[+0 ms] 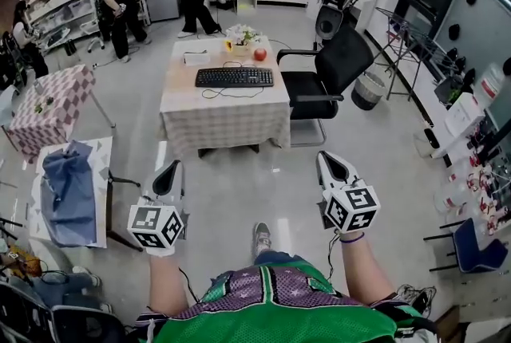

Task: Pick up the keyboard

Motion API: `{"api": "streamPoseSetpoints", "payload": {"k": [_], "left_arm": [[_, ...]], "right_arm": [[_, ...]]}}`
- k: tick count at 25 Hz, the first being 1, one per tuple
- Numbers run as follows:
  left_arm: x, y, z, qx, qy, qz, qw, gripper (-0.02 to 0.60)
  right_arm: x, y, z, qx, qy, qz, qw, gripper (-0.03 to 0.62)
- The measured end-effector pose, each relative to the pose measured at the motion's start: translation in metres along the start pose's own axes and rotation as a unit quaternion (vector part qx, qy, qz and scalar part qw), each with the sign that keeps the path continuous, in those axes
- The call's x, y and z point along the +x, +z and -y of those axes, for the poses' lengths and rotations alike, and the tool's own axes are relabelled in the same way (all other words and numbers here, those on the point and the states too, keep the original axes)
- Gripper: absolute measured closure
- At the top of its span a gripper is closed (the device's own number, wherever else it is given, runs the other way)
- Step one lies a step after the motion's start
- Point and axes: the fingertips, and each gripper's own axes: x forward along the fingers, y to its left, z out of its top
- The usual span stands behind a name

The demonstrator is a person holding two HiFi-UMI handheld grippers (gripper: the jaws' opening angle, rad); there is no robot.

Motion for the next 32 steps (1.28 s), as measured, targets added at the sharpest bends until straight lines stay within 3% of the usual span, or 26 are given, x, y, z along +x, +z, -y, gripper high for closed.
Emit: {"api": "streamPoseSetpoints", "payload": {"k": [10, 20, 25, 32], "left_arm": [[0.057, 0.007, -0.030, 0.016, 0.042, -0.015, 0.9989, 0.563], [0.177, 0.043, -0.035, 0.033, 0.038, 0.001, 0.9988, 0.563], [0.227, 0.047, -0.038, 0.018, 0.039, 0.005, 0.9991, 0.563], [0.283, 0.051, -0.029, 0.041, 0.048, -0.002, 0.9980, 0.563]], "right_arm": [[0.084, 0.017, 0.030, 0.006, 0.049, 0.013, 0.999, 0.594], [0.165, 0.054, 0.117, 0.006, 0.067, 0.042, 0.997, 0.594], [0.196, 0.051, 0.160, 0.015, 0.069, 0.035, 0.997, 0.594], [0.242, 0.044, 0.199, 0.025, 0.087, 0.025, 0.996, 0.594]]}}
